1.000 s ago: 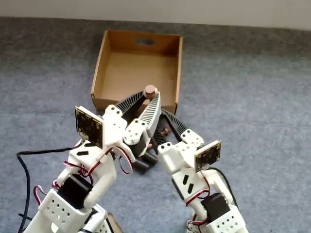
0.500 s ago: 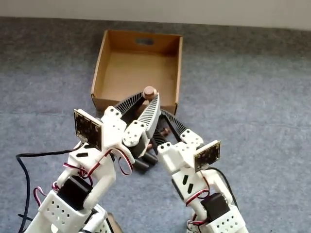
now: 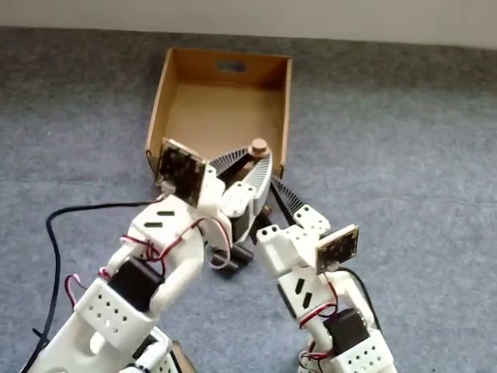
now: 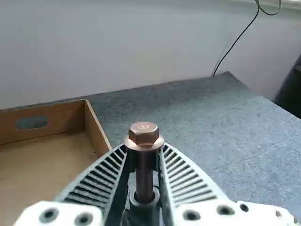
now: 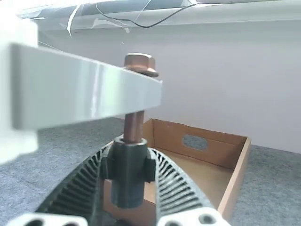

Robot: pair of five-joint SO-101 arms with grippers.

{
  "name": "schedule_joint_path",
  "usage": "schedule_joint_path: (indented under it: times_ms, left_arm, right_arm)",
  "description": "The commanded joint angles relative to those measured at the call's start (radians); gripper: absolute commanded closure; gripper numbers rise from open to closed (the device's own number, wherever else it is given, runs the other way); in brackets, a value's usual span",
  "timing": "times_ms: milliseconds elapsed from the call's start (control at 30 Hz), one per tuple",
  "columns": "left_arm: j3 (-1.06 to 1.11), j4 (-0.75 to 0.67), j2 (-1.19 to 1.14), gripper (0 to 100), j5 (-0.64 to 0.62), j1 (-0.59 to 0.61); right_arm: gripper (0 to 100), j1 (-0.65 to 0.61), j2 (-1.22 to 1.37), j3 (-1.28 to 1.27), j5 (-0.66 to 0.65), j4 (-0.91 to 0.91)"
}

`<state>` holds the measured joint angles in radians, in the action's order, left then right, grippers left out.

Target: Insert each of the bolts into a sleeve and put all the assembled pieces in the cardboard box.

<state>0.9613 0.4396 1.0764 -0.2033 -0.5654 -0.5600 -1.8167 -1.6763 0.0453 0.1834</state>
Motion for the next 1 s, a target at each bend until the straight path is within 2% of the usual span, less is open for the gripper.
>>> schedule_joint_path:
  times_ms: [0, 133, 333, 733, 967]
  left_arm:
    - [-0.107, 0.002, -0.061, 99, 0.005, -0.013]
    - [-0.104, 0.011, -0.044, 99, 0.005, -0.013]
    - [-0.108, 0.143, -0.008, 88, 0.005, -0.013]
    - [-0.110, 0.161, 0.143, 88, 0.005, -0.013]
    - [-0.093, 0.180, 0.110, 88, 0.005, -0.012]
  right_arm:
    - [99.1, 0.002, -0.015, -0.124, 0.005, -0.004]
    - [99.1, 0.002, -0.015, -0.124, 0.005, -0.002]
    - [99.1, 0.002, -0.015, -0.124, 0.005, -0.002]
    - [99.1, 0.002, -0.015, -0.124, 0.005, -0.002]
    - [99.1, 0.002, -0.015, -0.124, 0.005, -0.001]
